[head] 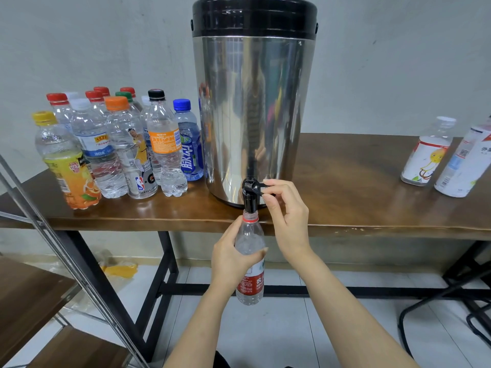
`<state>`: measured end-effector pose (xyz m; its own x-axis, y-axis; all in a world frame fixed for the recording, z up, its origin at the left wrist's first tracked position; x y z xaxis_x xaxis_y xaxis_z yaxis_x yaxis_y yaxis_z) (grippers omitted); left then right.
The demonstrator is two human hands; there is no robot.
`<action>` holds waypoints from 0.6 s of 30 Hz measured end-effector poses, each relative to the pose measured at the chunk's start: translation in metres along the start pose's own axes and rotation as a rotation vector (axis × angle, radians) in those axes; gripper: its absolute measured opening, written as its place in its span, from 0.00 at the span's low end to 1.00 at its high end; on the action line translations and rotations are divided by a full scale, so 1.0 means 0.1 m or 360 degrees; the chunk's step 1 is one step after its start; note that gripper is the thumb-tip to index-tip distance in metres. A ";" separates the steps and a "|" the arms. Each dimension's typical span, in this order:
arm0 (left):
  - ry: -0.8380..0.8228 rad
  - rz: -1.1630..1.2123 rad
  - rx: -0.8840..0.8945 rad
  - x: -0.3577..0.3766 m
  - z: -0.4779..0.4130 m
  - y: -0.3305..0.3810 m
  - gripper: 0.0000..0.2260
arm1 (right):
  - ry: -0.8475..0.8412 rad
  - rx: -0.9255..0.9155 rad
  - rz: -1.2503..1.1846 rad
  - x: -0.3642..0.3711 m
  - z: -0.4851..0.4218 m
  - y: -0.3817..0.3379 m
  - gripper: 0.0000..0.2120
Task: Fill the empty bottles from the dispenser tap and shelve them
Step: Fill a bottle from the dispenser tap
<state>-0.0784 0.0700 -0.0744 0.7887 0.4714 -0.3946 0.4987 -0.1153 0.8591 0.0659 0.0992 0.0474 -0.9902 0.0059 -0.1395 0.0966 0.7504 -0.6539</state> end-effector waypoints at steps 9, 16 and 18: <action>0.0004 -0.0037 0.0017 -0.01 0.00 0.03 0.37 | -0.0002 0.0011 0.0026 0.00 0.00 0.02 0.05; 0.0006 -0.0030 0.0032 -0.01 0.00 0.04 0.36 | -0.0015 0.0000 0.0033 -0.01 0.00 0.01 0.07; 0.0013 -0.0028 0.0031 -0.02 0.00 0.04 0.37 | -0.0013 -0.0015 0.0025 -0.01 -0.01 -0.01 0.09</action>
<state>-0.0773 0.0683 -0.0701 0.7770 0.4805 -0.4068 0.5194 -0.1241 0.8455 0.0664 0.0987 0.0489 -0.9877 0.0126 -0.1558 0.1113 0.7566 -0.6444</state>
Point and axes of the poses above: each hand's wrist, its own z-axis away from the middle knuckle, its own x-axis out of the palm, y = z × x, the point moved 10 cm from there along -z, towards the middle knuckle, and after that the axes turned 2 degrees about -z, right-handed, at the moved point
